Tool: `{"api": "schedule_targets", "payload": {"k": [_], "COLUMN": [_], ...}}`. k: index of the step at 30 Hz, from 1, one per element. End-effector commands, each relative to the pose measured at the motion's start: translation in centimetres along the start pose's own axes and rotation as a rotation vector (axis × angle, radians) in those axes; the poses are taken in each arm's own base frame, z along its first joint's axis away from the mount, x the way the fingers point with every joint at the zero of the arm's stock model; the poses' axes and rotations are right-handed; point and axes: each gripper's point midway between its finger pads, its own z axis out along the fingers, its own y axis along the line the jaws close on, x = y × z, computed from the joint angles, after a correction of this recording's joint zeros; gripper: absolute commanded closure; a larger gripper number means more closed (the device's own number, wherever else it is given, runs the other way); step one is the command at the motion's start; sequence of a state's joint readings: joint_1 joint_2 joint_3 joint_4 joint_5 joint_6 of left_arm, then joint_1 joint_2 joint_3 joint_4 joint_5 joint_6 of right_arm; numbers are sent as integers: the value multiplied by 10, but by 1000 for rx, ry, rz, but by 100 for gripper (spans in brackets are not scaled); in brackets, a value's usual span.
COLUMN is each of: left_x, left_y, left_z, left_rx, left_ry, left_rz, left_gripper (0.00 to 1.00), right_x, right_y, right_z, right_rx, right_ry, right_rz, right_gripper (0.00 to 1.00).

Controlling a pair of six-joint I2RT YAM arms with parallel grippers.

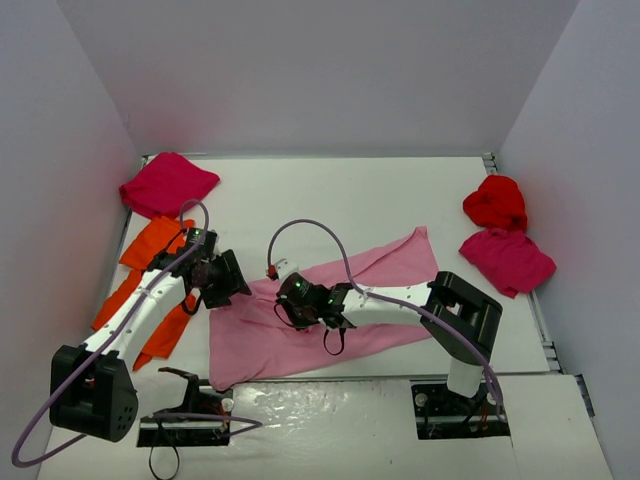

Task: Fold and stack the t-shirts
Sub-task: Fold the tshirt

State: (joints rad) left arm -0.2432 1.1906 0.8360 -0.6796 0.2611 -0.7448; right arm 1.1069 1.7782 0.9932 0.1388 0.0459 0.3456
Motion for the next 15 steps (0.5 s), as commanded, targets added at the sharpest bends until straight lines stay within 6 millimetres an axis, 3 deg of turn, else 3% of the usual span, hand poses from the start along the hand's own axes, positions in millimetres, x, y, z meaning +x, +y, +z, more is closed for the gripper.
{"api": "schedule_targets", "payload": {"k": [1, 11, 15], "left_x": [-8, -12, -14], "left_y": [-9, -12, -18], "left_z": [-4, 4, 9], "left_rx": [19, 23, 27], "left_ry": [-27, -26, -22], "left_rz": [-3, 0, 5], "left_gripper": [48, 48, 48], "right_x": [-33, -51, -43], "right_y": [12, 27, 45], "right_z": [-14, -43, -57], "right_rx": [-52, -103, -167], "right_ry": [-92, -139, -133], "right_rz": [13, 25, 29], "right_gripper": [100, 100, 100]}}
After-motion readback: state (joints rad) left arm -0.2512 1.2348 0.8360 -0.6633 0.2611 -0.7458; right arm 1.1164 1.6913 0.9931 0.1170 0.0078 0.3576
